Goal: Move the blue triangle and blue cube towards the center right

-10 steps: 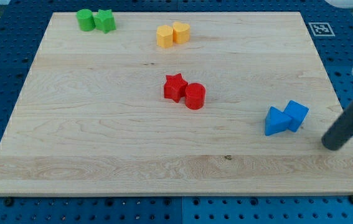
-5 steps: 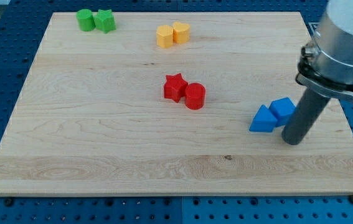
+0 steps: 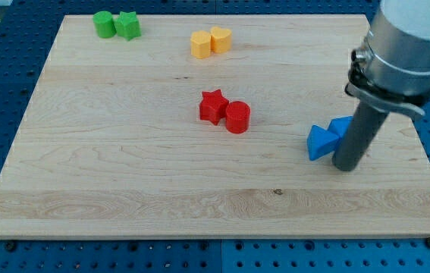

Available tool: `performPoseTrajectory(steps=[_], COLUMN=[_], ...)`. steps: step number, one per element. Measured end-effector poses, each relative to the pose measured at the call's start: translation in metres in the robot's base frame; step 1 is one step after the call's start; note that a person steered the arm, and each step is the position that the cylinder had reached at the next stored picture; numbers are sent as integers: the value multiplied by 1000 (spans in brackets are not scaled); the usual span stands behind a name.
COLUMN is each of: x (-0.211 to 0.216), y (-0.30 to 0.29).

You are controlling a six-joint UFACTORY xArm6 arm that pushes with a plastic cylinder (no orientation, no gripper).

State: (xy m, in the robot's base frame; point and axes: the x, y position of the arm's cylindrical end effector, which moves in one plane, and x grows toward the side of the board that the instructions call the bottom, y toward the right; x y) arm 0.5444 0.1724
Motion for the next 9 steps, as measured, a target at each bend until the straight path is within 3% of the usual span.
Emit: performPoseTrajectory(steps=[1,3,6,7,9], x=[18,-23,-21,-26,-70], y=[-22,-47,-47,-71,-86])
